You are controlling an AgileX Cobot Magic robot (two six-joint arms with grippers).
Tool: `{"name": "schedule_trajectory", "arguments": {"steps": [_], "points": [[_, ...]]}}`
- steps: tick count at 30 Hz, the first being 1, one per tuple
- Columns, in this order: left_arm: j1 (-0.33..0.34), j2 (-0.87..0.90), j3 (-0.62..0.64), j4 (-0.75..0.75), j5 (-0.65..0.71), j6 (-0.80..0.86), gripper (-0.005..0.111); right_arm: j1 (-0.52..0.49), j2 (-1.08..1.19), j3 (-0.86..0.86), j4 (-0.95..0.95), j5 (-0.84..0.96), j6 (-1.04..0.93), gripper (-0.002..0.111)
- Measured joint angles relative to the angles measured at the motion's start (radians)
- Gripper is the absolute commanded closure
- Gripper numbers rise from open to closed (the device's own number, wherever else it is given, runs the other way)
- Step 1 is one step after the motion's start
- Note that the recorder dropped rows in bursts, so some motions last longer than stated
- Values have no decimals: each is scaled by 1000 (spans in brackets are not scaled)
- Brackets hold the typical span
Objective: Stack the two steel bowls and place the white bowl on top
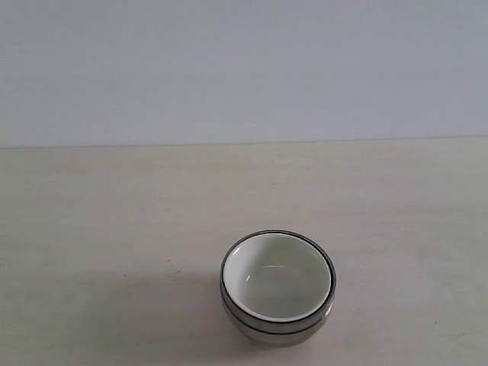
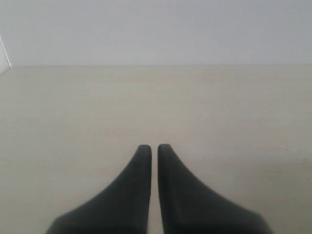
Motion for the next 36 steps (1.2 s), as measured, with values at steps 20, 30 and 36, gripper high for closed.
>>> {"name": "schedule_trajectory", "arguments": {"steps": [20,30,36], "points": [[0,0,0,0,0,0,103,0,0,44,0,217,-137,108],[0,0,0,0,0,0,103,0,0,44,0,239,-195,108],[0,0,0,0,0,0,103,0,0,44,0,251,-246,108]]}}
